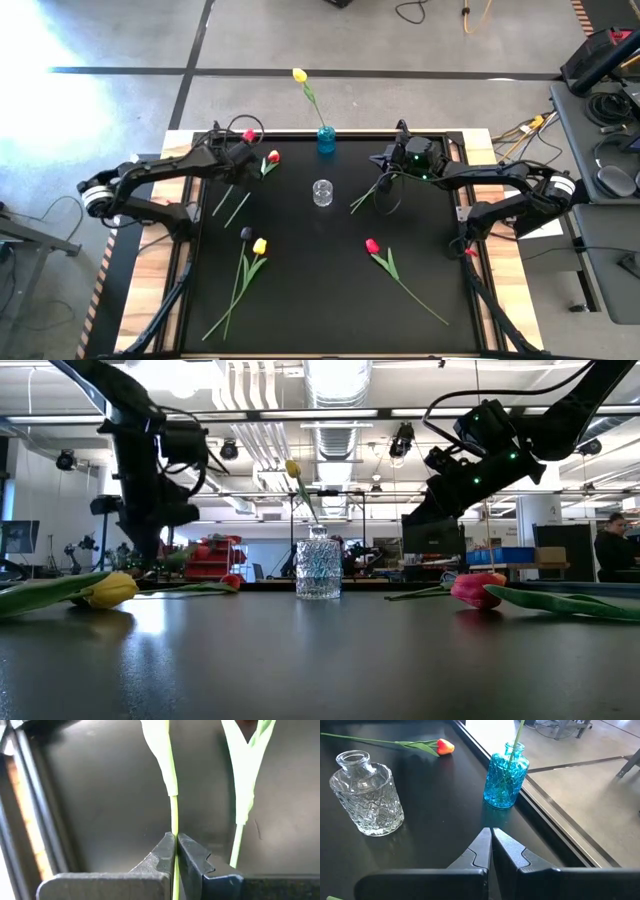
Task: Sort flowers into vase by color
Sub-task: Adjust the top red tulip, then put the left orange tulip into the blue vase
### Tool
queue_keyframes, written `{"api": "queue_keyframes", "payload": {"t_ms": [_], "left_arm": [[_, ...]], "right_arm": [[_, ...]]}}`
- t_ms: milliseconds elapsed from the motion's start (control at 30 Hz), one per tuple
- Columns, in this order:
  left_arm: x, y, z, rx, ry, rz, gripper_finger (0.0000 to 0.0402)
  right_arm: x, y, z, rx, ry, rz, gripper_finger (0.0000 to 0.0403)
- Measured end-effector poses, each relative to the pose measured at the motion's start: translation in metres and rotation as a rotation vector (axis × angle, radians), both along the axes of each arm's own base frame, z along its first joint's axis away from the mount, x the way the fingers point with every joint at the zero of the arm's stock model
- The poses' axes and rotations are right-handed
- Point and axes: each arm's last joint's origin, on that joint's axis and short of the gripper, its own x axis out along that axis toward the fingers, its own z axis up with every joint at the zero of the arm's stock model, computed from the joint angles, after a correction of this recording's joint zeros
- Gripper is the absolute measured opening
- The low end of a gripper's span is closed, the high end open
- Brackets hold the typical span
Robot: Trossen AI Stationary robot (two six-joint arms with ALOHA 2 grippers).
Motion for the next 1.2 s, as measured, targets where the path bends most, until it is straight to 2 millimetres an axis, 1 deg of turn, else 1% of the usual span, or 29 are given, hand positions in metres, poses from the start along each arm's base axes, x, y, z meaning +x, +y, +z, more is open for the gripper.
{"api": "queue_keyframes", "payload": {"t_ms": [67,167,267,333,500,633,700,767,867,933,1000,1200], "left_arm": [[0.001,0.002,-0.007,-0.017,0.006,-0.039,0.0000],[0.003,0.002,-0.011,-0.048,0.030,-0.111,0.0000],[0.004,0.003,-0.016,-0.068,0.061,-0.127,0.0002],[0.004,0.004,-0.019,-0.076,0.075,-0.134,0.0010],[0.005,0.004,-0.022,-0.093,0.101,-0.150,0.0050],[0.007,0.005,-0.013,-0.096,0.106,-0.153,0.0093],[0.010,0.006,-0.005,-0.094,0.076,-0.161,0.0109],[0.016,0.007,0.003,-0.098,-0.003,-0.192,0.0116],[0.027,0.010,0.013,-0.104,-0.148,-0.248,0.0117],[0.032,0.013,0.015,-0.091,-0.209,-0.264,0.0115],[0.036,0.015,0.014,-0.095,-0.225,-0.252,0.0115],[0.041,0.019,-0.006,-0.160,-0.162,-0.221,0.0114]], "right_arm": [[0.000,0.000,0.000,0.001,0.001,0.000,0.0009],[0.000,0.000,0.000,0.000,0.002,0.000,0.0009],[0.000,0.000,0.000,-0.001,0.002,0.001,0.0009],[0.000,0.000,0.000,-0.002,0.002,0.001,0.0009],[0.000,0.000,0.000,-0.001,0.002,0.001,0.0009],[0.000,0.000,0.000,-0.001,0.002,0.001,0.0009],[0.000,0.000,0.000,-0.001,0.001,0.001,0.0009],[0.000,0.000,0.000,0.000,0.001,0.000,0.0009],[0.000,0.000,0.000,-0.001,0.001,0.001,0.0009],[0.000,0.000,0.000,-0.001,0.002,0.001,0.0009],[0.000,0.000,0.000,-0.001,0.002,0.001,0.0009],[0.000,0.000,0.000,-0.002,0.002,0.002,0.0009]]}}
